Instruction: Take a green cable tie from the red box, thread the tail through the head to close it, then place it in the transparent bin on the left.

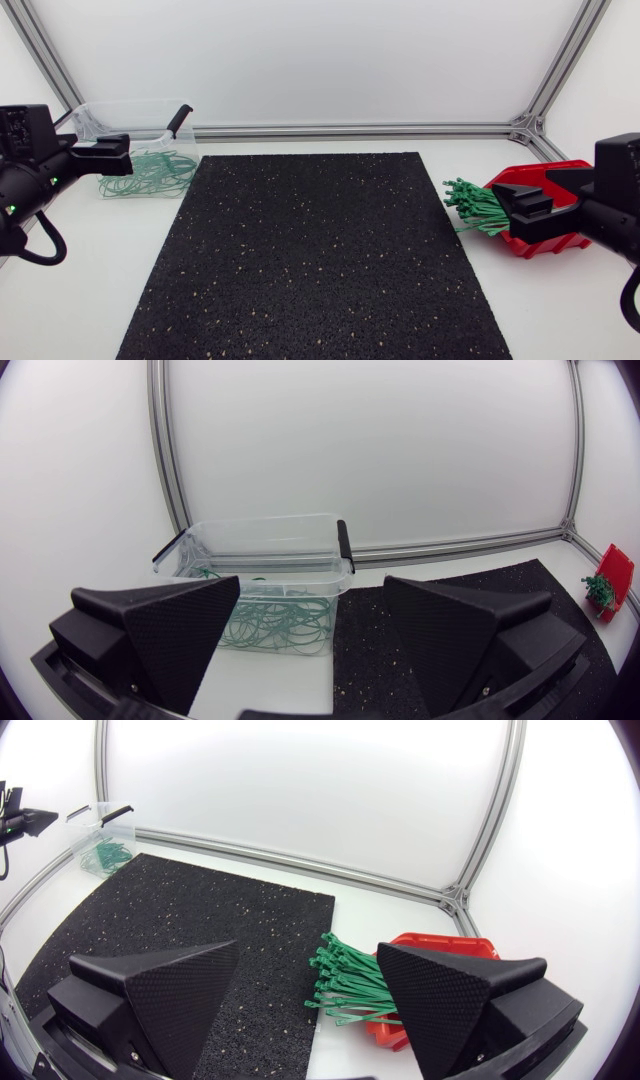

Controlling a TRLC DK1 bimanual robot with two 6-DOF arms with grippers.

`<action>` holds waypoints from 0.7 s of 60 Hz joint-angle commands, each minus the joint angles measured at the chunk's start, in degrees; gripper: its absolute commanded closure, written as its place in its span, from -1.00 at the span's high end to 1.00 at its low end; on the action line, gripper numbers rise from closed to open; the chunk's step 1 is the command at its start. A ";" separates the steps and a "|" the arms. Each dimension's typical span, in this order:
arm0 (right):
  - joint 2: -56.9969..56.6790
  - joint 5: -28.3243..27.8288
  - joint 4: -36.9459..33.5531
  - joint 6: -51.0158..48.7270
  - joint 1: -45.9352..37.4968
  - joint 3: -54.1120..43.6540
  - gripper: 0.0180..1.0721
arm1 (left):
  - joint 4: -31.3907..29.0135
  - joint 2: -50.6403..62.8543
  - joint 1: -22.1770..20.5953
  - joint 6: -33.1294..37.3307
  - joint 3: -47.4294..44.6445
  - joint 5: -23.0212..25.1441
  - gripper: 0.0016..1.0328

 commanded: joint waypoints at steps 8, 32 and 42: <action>-8.07 0.44 4.94 -1.17 -3.46 -7.83 0.92 | 6.73 -10.13 -1.03 0.12 -11.07 -0.31 0.94; -19.24 -0.59 13.35 3.02 -5.52 -19.77 0.92 | 9.36 -28.76 -1.69 -1.69 -25.11 -0.14 0.94; -23.69 -1.00 16.71 4.69 -6.34 -24.53 0.92 | 5.66 -33.51 -1.82 -2.12 -26.88 0.35 0.94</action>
